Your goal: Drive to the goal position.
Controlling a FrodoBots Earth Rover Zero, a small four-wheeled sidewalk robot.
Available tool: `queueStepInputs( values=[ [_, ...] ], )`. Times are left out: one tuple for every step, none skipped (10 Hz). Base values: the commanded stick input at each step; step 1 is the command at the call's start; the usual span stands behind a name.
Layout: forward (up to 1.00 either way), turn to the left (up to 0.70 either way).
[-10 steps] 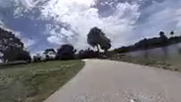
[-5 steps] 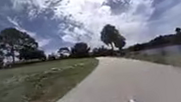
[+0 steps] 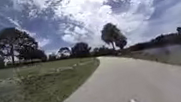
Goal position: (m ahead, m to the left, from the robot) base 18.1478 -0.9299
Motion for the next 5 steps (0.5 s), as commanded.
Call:
queueStepInputs(
  values=[
    [0.85, 0.00],
    [0.85, 0.00],
    [0.85, 0.00],
    [0.85, 0.00],
    [0.85, 0.00]
  ],
)
